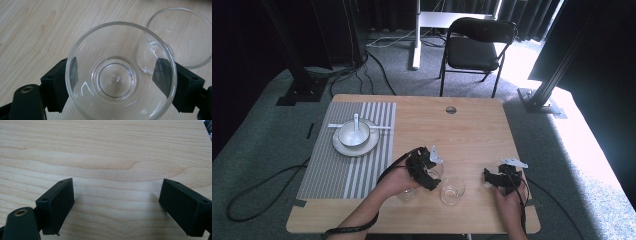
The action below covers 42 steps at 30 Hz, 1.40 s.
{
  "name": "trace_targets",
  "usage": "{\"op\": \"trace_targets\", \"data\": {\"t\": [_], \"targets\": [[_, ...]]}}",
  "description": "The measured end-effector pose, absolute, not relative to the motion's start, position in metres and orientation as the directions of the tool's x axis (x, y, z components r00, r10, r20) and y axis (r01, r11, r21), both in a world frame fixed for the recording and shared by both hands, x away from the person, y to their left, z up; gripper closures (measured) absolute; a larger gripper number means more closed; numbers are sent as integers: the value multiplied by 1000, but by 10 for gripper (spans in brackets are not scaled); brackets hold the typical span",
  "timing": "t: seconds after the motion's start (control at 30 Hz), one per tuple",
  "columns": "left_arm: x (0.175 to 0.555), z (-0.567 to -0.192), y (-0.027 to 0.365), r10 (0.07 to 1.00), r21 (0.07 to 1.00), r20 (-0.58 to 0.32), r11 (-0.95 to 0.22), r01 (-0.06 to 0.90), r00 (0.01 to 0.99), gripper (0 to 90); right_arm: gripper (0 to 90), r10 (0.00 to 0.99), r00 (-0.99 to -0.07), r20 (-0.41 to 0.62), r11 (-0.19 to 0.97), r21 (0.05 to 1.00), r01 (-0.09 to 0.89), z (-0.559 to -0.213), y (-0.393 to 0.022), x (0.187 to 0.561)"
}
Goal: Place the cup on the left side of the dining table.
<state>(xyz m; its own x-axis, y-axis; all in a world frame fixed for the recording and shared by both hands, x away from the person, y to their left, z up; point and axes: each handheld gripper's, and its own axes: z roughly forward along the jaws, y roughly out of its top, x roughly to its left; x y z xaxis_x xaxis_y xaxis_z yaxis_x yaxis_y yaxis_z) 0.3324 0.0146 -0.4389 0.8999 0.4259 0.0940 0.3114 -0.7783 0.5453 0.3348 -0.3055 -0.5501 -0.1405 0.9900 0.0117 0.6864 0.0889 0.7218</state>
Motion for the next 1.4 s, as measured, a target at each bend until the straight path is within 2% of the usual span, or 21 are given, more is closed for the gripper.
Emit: {"op": "trace_targets", "data": {"t": [0.4, 0.8, 1.1, 1.4], "targets": [[351, -426, 33, 493, 563, 108, -746, 356, 863, 184, 122, 990, -141, 11, 90, 722, 686, -550, -306, 335], [359, -412, 68, 571, 579, 139, -710, 401, 809, 184, 122, 990, -140, 12, 89, 721, 688, -550, -306, 335], [359, -414, 100, 623, 569, 164, -693, 442, 765, 184, 122, 990, -142, 10, 91, 722, 686, -550, -306, 335], [358, -419, 130, 666, 567, 145, -662, 490, 732, 184, 122, 990, -140, 12, 89, 721, 687, -550, -305, 335]]}}
